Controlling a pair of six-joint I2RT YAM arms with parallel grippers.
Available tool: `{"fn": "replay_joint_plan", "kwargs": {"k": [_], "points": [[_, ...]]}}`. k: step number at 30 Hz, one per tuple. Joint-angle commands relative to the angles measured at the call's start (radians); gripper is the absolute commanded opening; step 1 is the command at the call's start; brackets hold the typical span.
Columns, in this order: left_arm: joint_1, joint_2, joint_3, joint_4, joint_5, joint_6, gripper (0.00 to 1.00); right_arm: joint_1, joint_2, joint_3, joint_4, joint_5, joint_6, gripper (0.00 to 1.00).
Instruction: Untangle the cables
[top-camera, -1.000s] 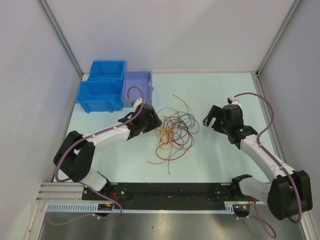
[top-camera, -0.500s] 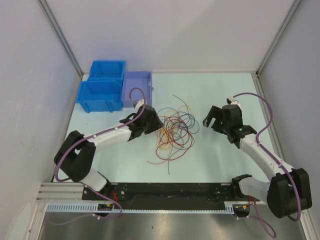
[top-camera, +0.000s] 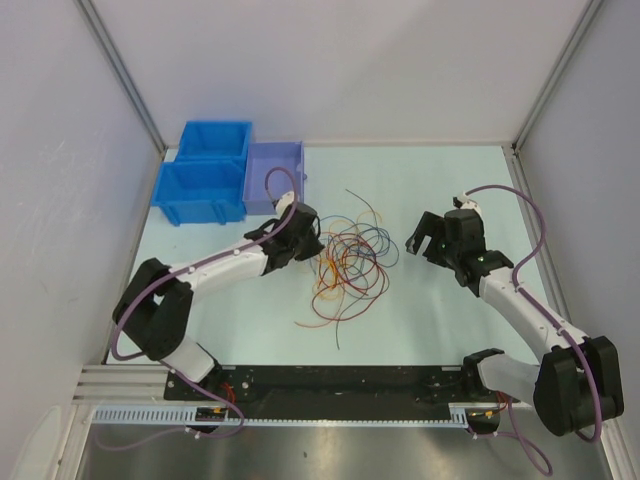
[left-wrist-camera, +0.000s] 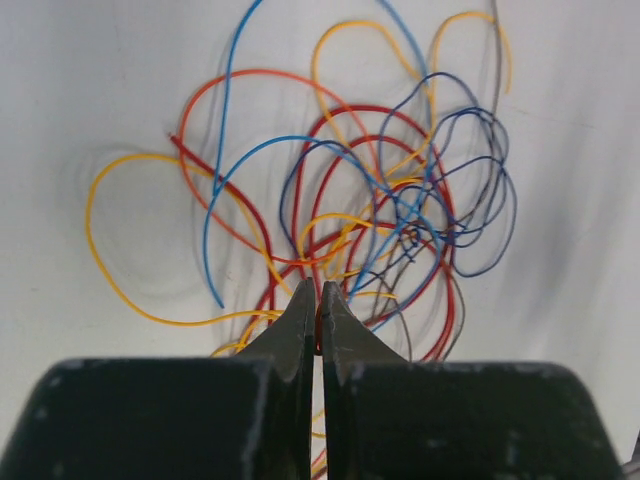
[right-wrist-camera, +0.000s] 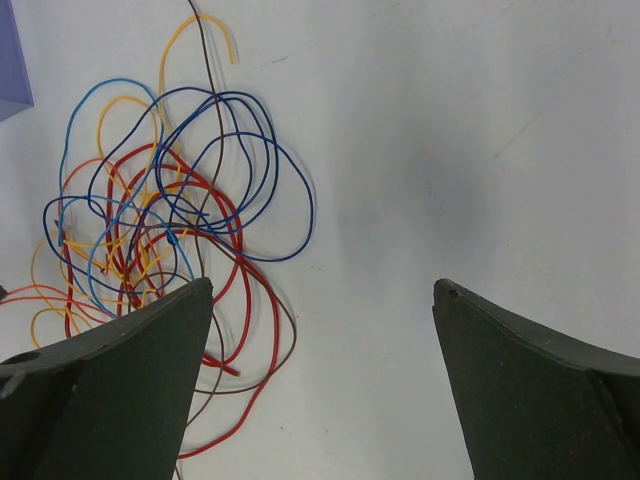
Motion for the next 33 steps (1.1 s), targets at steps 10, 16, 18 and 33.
{"fn": "replay_joint_plan", "kwargs": {"k": [10, 16, 18, 33], "points": [[-0.078, -0.154, 0.470, -0.020, -0.083, 0.386, 0.00, -0.010, -0.027, 0.023, 0.010, 0.017, -0.024, 0.96], [-0.084, -0.185, 0.862, -0.107, 0.041, 0.600, 0.00, -0.014, -0.036, 0.023, 0.005, 0.026, -0.032, 0.96], [-0.083, -0.209, 0.915, -0.103, 0.085, 0.632, 0.00, -0.019, -0.041, 0.024, 0.007, 0.027, -0.036, 0.96], [-0.083, -0.342, 0.199, 0.156, 0.225, 0.526, 0.00, -0.051, -0.179, 0.055, 0.086, -0.198, -0.090, 0.97]]}}
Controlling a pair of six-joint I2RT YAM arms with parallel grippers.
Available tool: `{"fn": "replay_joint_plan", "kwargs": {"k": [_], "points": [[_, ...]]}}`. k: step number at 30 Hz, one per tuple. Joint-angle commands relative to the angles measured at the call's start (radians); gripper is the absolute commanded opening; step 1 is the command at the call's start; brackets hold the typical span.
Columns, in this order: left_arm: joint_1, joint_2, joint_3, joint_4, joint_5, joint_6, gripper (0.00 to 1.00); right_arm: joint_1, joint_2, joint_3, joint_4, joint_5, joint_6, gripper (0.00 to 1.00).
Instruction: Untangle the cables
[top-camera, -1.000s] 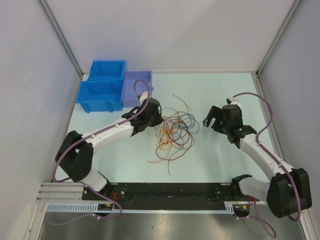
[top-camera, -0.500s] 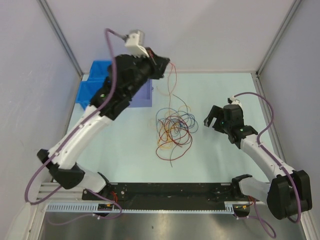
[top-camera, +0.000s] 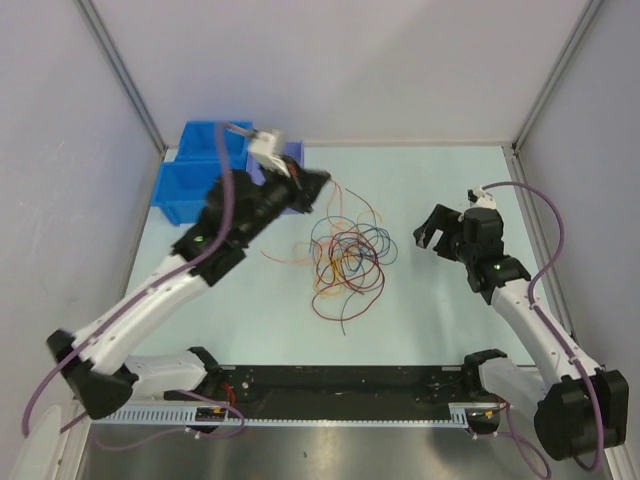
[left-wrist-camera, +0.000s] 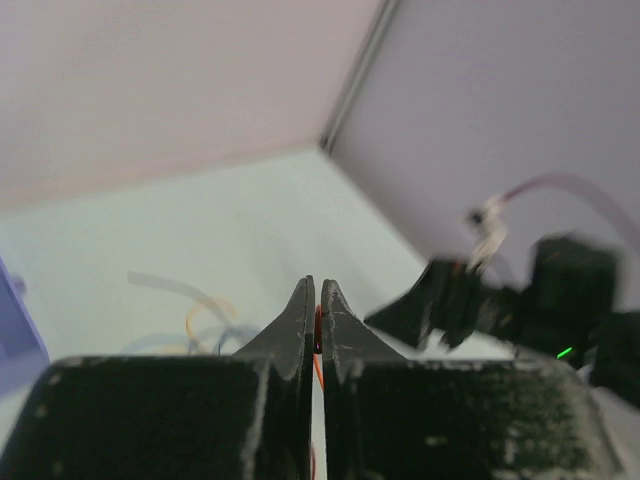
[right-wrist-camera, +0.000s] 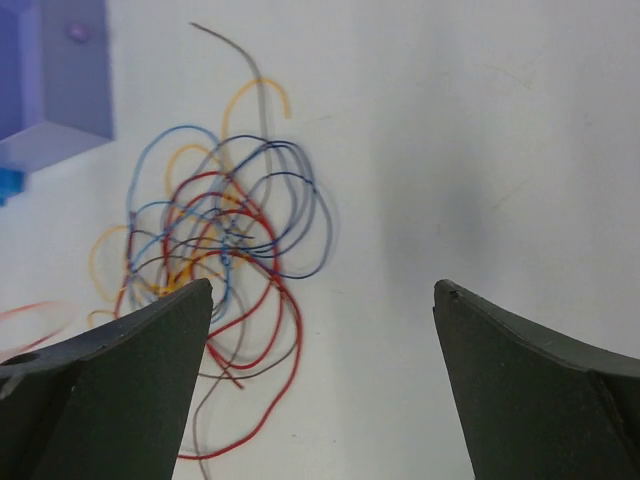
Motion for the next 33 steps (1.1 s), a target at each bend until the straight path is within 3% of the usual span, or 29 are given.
{"fn": "replay_joint_plan", "kwargs": {"k": [1, 7, 12, 16, 23, 33], "points": [[-0.005, 0.113, -0.166, 0.047, 0.146, -0.065, 0.00, 0.024, -0.069, 0.052, 0.096, -0.180, -0.033, 0.97], [-0.007, 0.255, -0.184, 0.061, 0.241, -0.099, 0.00, 0.073, -0.110, 0.045, 0.181, -0.373, -0.033, 0.97], [-0.007, 0.279, -0.167, 0.059, 0.237, -0.121, 0.00, 0.125, -0.083, 0.037, 0.221, -0.384, -0.039, 0.95], [-0.007, 0.298, -0.141, 0.053, 0.257, -0.141, 0.00, 0.171, -0.040, 0.034, 0.289, -0.421, -0.048, 0.86], [-0.005, 0.339, -0.019, -0.135, 0.200, -0.208, 0.00, 0.262, 0.006, 0.035, 0.350, -0.389, -0.099, 0.73], [-0.005, 0.351, 0.009, -0.163, 0.228, -0.237, 0.00, 0.320, 0.029, 0.035, 0.399, -0.253, -0.100, 0.57]]}}
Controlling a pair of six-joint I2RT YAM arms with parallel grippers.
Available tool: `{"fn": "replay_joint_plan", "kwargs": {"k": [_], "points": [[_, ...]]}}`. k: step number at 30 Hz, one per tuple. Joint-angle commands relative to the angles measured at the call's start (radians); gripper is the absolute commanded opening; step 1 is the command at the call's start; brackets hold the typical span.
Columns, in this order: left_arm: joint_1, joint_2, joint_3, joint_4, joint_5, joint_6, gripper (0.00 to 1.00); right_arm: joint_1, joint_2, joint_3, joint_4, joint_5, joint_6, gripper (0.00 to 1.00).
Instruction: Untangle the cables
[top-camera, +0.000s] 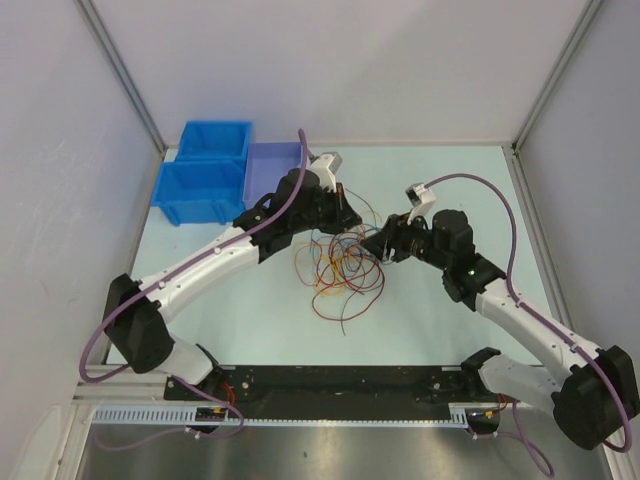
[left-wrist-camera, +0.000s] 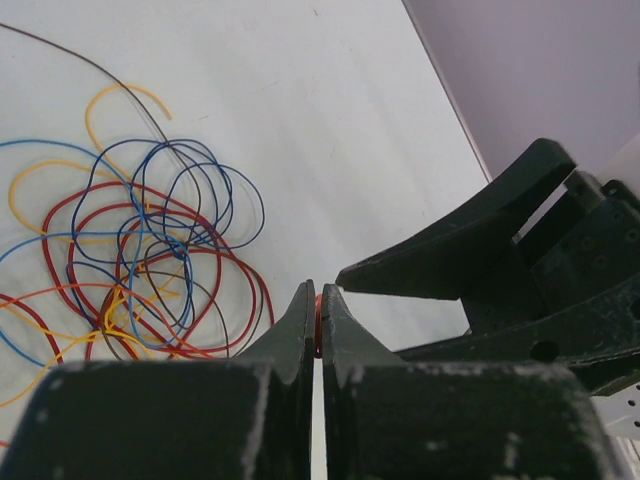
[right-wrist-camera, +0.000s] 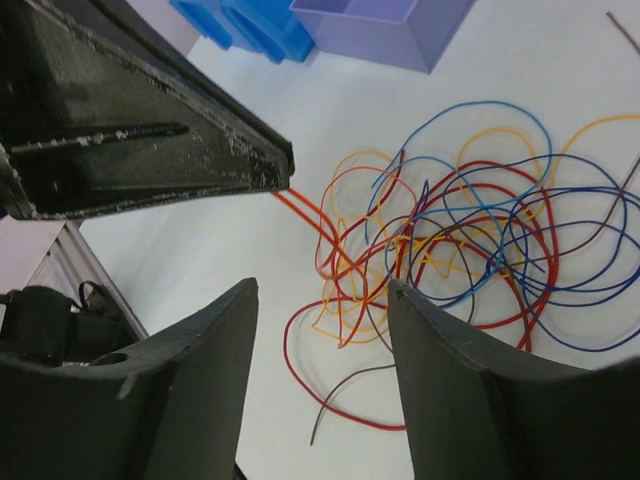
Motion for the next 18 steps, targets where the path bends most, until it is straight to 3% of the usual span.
{"fn": "replay_joint_plan", "kwargs": {"k": [1, 8, 14, 18], "points": [[-0.003, 0.006, 0.044, -0.028, 0.014, -0.030, 0.00, 0.024, -0.003, 0.031, 0.078, 0.113, -0.012, 0.56], [-0.003, 0.009, 0.038, -0.012, 0.031, -0.039, 0.00, 0.053, 0.032, 0.032, 0.129, 0.139, -0.010, 0.53], [-0.003, 0.010, 0.031, -0.006, 0.040, -0.044, 0.00, 0.090, 0.072, 0.043, 0.140, 0.177, -0.030, 0.41], [-0.003, 0.007, 0.028, -0.006, 0.043, -0.042, 0.00, 0.113, 0.086, 0.054, 0.137, 0.205, -0.042, 0.18]]}}
